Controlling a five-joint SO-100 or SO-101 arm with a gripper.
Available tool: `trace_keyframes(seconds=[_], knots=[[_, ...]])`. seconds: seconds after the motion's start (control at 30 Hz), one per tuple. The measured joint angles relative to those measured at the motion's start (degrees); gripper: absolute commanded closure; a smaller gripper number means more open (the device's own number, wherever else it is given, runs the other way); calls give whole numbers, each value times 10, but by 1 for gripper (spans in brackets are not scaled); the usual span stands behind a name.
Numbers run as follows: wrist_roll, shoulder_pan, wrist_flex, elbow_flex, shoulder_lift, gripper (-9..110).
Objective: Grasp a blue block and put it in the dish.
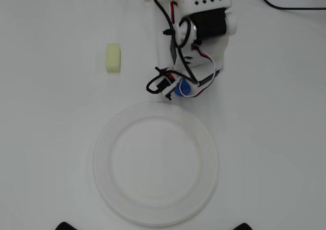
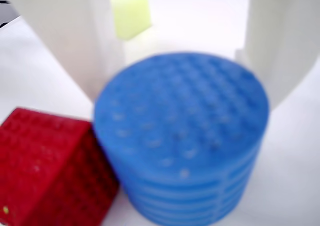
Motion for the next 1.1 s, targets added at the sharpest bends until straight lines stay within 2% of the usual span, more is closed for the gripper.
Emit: trace_keyframes(seconds=[0.63, 0.73, 0.8, 1.1], knots=[[-33, 47, 4, -5, -10, 82], [-35, 53, 4, -5, -10, 89], [-35, 54, -4, -5, -11, 101], [-22, 59, -4, 33, 62, 101]])
